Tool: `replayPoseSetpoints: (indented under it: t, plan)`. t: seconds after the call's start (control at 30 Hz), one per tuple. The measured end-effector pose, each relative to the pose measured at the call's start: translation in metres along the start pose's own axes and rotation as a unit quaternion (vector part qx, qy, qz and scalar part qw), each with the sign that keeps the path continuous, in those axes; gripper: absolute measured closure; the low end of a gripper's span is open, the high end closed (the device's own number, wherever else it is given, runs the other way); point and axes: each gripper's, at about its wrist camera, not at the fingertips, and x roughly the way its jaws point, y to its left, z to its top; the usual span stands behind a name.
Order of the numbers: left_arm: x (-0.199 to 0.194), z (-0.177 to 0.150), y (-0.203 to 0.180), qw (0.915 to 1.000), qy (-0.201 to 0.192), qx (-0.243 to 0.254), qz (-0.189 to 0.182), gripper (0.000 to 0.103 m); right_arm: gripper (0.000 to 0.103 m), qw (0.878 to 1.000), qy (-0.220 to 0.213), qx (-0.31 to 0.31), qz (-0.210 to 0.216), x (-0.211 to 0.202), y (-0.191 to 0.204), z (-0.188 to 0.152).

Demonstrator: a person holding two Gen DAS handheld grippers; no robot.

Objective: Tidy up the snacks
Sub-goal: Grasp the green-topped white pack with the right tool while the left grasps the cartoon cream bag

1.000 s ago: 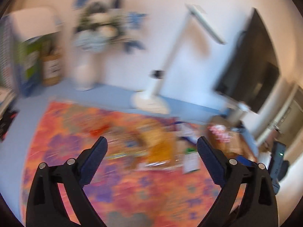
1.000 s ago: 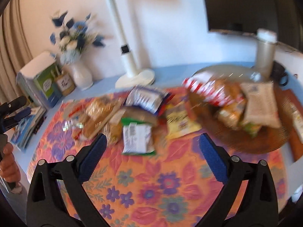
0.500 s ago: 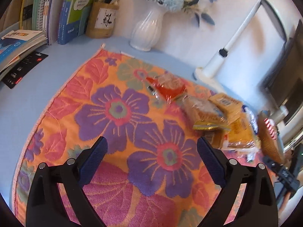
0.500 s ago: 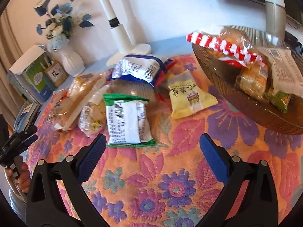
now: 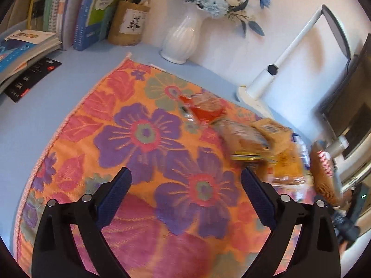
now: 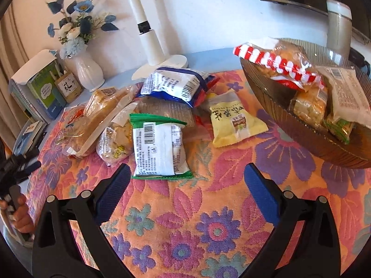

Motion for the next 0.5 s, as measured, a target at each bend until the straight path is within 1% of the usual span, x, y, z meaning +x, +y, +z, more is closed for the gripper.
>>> replayPoseSetpoints:
  t: [0.03, 0.07, 0.13, 0.2, 0.23, 0.27, 0.33, 0.37, 0.4, 0.5]
  plan:
    - [-0.005, 0.004, -0.006, 0.9998, 0.003, -0.004, -0.018, 0.009, 0.012, 1.0, 0.004, -0.001, 0.0, 0.002, 0.001, 0.001]
    - [-0.01, 0.009, -0.013, 0.9996, 0.005, -0.002, -0.027, 0.009, 0.014, 1.0, 0.011, -0.003, 0.001, 0.005, 0.003, 0.003]
    - [-0.015, 0.026, -0.036, 0.9995, 0.014, 0.016, -0.024, 0.009, 0.02, 1.0, 0.024, -0.004, 0.007, 0.013, 0.007, 0.008]
    - [-0.009, 0.041, -0.058, 0.9981, 0.028, 0.039, -0.039, 0.009, 0.024, 0.999, 0.031, -0.001, 0.015, 0.019, 0.013, 0.014]
    - [-0.004, 0.046, -0.067, 0.9973, 0.037, 0.046, -0.043, 0.009, 0.024, 0.999, 0.031, 0.0, 0.022, 0.022, 0.015, 0.016]
    - [0.005, 0.05, -0.074, 0.9966, 0.047, 0.053, -0.041, 0.009, 0.024, 0.999, 0.031, -0.001, 0.025, 0.025, 0.019, 0.017]
    - [0.031, 0.055, -0.085, 0.9953, 0.067, 0.065, -0.026, 0.009, 0.024, 0.999, 0.038, -0.011, 0.011, 0.033, 0.024, 0.016]
    - [0.04, 0.056, -0.087, 0.995, 0.073, 0.066, -0.019, 0.009, 0.025, 0.999, 0.046, -0.018, 0.002, 0.037, 0.027, 0.014]
    - [0.053, 0.056, -0.087, 0.9944, 0.083, 0.065, -0.011, 0.009, 0.027, 0.998, 0.051, -0.022, 0.002, 0.039, 0.029, 0.014]
    - [0.079, 0.054, -0.087, 0.9931, 0.1, 0.062, -0.001, 0.009, 0.028, 0.998, 0.053, -0.025, 0.0, 0.041, 0.03, 0.013]
